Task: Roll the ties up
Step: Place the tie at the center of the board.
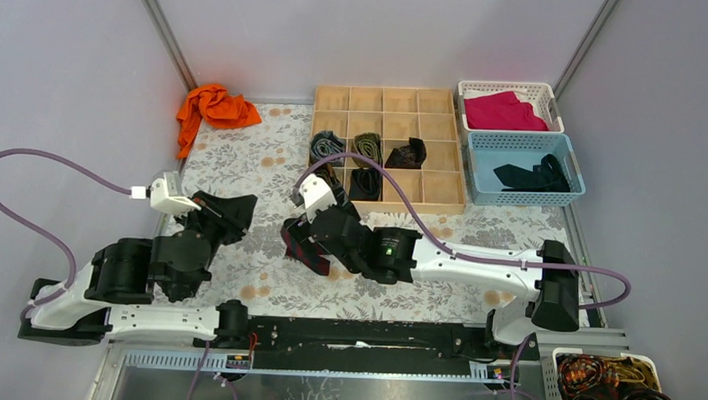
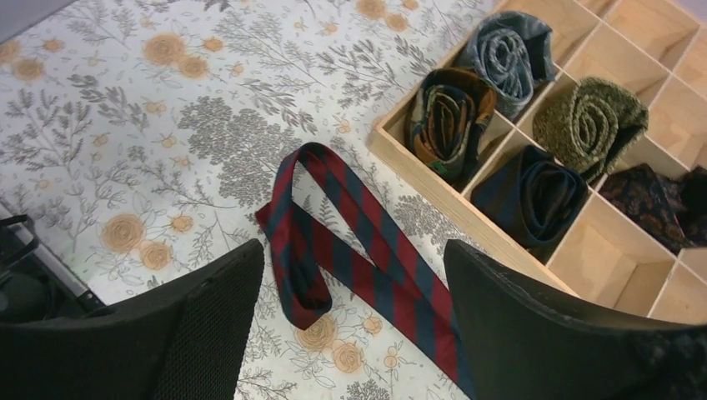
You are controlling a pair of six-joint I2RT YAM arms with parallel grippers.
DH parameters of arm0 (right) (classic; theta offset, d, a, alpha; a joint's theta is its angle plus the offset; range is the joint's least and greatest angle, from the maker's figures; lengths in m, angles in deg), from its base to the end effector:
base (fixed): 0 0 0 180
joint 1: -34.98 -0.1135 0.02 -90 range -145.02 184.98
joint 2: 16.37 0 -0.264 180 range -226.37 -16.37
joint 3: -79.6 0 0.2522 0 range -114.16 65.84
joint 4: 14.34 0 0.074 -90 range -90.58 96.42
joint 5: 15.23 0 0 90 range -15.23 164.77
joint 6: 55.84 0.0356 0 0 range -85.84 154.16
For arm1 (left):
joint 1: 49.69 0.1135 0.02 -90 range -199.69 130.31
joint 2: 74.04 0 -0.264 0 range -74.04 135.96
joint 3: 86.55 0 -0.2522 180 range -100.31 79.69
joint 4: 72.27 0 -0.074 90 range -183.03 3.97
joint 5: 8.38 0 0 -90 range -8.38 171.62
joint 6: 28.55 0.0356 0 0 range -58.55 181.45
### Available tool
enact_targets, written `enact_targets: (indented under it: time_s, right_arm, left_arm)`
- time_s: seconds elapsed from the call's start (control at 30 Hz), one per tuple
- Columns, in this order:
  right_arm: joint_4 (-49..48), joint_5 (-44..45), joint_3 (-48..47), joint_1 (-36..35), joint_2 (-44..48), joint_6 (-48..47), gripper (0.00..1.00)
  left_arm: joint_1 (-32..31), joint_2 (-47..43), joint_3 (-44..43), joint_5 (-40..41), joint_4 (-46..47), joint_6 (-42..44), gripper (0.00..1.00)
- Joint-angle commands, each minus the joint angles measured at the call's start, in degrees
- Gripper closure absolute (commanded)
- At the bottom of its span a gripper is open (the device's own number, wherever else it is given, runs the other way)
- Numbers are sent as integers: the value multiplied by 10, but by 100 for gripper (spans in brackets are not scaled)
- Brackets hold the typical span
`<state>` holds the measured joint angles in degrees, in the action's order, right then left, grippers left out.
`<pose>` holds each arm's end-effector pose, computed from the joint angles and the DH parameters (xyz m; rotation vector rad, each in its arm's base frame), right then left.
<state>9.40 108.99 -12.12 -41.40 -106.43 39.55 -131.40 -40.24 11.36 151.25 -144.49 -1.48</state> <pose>0.1062 0.3532 0.3459 -0.7684 1.7437 0.3883 0.0399 -0.0421 0.4136 -0.4530 1.6975 -0.6537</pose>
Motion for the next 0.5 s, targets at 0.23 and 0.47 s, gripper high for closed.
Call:
enact_targets:
  time_s: [0.23,0.47]
  right_arm:
    - [180,112,97,136,118,248,26]
    - [271,51,239,265,261,360,38]
  left_arm:
    - [3,103,0,13,58,54,73]
    - [58,192,101,-124,226,101,60]
